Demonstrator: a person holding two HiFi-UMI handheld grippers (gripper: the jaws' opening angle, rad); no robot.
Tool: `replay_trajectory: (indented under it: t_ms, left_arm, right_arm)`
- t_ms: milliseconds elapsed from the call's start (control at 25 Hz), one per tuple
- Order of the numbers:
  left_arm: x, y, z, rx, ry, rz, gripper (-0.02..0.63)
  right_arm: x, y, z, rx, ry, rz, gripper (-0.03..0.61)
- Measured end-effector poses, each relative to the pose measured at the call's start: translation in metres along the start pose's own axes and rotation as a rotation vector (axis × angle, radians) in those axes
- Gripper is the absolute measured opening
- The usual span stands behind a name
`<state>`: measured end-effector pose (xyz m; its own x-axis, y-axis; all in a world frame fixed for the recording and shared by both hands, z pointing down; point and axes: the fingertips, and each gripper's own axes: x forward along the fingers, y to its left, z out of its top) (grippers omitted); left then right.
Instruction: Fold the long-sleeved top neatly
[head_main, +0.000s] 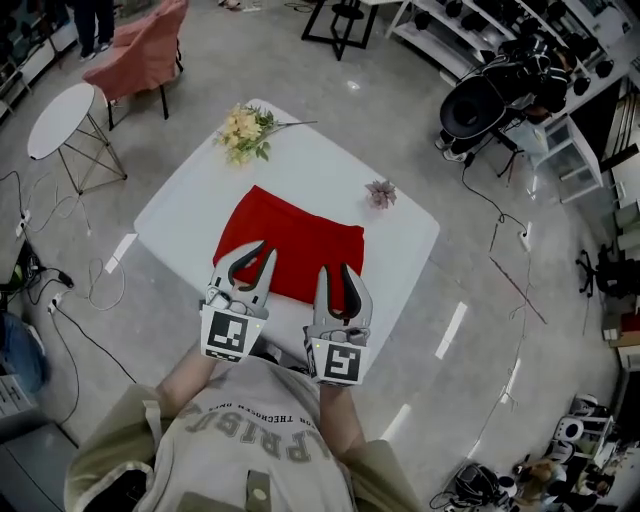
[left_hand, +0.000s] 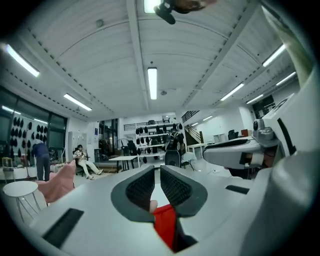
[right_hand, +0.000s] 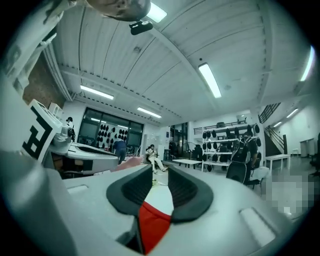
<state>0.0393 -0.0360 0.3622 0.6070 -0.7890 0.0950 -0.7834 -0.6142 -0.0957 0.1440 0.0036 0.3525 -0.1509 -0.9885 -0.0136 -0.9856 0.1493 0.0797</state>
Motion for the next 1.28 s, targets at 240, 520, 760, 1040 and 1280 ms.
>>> replay_trajectory:
  t_ms: [240,520,760,1040,1280]
  left_arm:
    - [-0.011,-0.002,0.028,0.0,-0.114,0.014,0.012]
    - [-0.014,0.0,0.036,-0.012,-0.167,0.018,0.012]
    - [-0.013,-0.003,0.044,-0.001,-0.188,0.01,0.012]
    - [-0.015,-0.001,0.04,0.003,-0.171,0.016,0.011]
    - [-0.018,-0.001,0.033,0.022,-0.146,0.011,0.011]
  right_arm:
    - [-0.011,0.003,0.024,-0.054,-0.058,-0.024,0.002]
    - [-0.011,0.006,0.044,-0.019,-0.119,-0.051,0.002]
    - [-0.009,0.008,0.056,-0.048,-0.153,-0.059,0.002]
    - [-0.01,0.01,0.054,-0.055,-0.14,-0.085,0.0]
    - [-0.009,0.011,0.059,-0.062,-0.147,-0.084,0.0]
